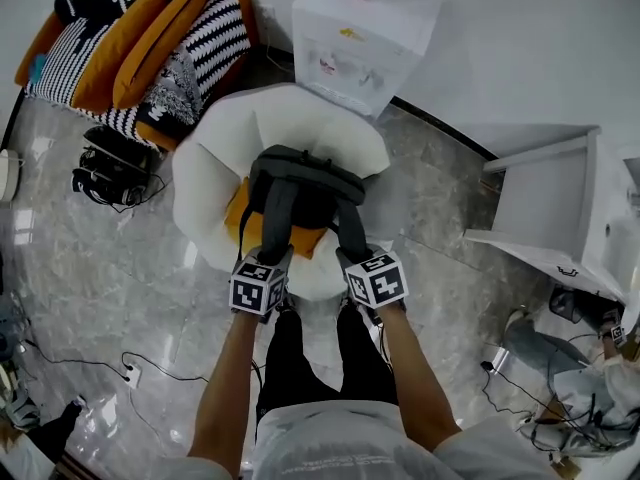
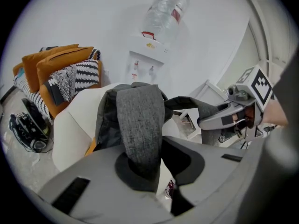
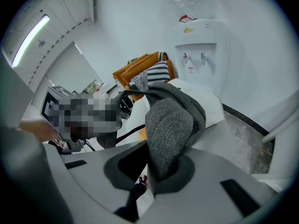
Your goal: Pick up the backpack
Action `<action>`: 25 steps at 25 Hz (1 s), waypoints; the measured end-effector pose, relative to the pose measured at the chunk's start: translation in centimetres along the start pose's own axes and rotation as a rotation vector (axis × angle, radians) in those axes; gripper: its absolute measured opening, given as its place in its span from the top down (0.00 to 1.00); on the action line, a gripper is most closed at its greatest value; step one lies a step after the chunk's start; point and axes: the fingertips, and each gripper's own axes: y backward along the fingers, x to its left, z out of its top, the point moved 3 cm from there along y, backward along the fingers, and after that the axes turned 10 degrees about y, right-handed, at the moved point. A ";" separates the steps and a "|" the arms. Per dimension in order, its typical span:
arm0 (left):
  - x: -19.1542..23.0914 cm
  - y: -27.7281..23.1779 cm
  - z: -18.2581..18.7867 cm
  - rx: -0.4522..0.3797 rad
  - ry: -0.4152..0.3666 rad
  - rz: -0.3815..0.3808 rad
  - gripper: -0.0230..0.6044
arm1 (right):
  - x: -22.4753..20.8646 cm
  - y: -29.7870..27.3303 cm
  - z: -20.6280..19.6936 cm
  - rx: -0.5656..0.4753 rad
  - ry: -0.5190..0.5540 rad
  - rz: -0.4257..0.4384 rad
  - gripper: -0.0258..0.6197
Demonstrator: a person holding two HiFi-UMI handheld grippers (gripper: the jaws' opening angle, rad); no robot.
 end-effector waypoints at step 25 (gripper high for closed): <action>-2.7 5.4 2.5 -0.086 -0.022 0.035 0.87 | 2.0 3.6 2.8 -0.012 0.033 0.009 0.91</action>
